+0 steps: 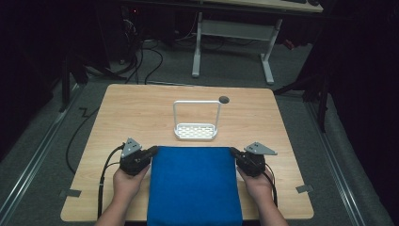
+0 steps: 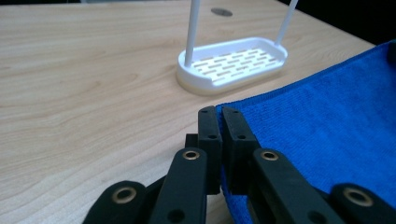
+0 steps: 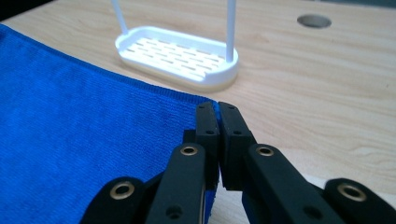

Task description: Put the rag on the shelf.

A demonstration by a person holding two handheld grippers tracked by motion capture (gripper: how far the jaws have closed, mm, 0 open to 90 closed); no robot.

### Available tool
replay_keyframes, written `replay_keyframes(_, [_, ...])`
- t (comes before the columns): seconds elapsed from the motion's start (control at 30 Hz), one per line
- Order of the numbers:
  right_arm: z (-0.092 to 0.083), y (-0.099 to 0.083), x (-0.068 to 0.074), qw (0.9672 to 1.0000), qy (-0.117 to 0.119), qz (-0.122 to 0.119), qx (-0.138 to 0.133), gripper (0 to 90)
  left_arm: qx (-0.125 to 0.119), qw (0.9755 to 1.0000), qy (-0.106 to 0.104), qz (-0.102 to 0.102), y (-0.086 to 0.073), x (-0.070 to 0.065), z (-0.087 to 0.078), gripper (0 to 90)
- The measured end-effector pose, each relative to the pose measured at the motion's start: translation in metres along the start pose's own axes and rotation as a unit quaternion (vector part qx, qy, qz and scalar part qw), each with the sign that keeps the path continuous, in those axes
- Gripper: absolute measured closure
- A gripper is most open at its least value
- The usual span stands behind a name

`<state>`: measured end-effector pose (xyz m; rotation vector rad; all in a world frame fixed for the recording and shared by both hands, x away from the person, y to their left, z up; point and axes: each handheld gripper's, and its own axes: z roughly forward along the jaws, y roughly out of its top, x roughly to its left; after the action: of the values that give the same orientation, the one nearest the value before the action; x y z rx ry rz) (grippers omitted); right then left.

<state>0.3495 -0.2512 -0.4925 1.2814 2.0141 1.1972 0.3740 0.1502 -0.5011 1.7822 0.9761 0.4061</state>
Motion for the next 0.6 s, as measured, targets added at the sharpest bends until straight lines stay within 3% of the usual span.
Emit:
replay_keyframes(0.33, [-0.021, 0.013, 0.014, 0.9978, 0.000, -0.019, -0.063, 88.4, -0.052, 0.9986, -0.005, 0.007, 0.015, -0.011, -0.021, 87.1])
replay_keyframes(0.43, [-0.027, 0.015, 0.015, 0.9969, -0.001, -0.019, -0.076, 88.4, -0.076, 0.9970, -0.006, 0.010, 0.021, -0.015, -0.029, 87.1])
replay_keyframes(0.6, [-0.038, 0.021, 0.016, 0.9949, -0.001, -0.020, -0.098, 88.4, -0.096, 0.9952, -0.012, 0.013, 0.027, -0.021, -0.038, 87.1])
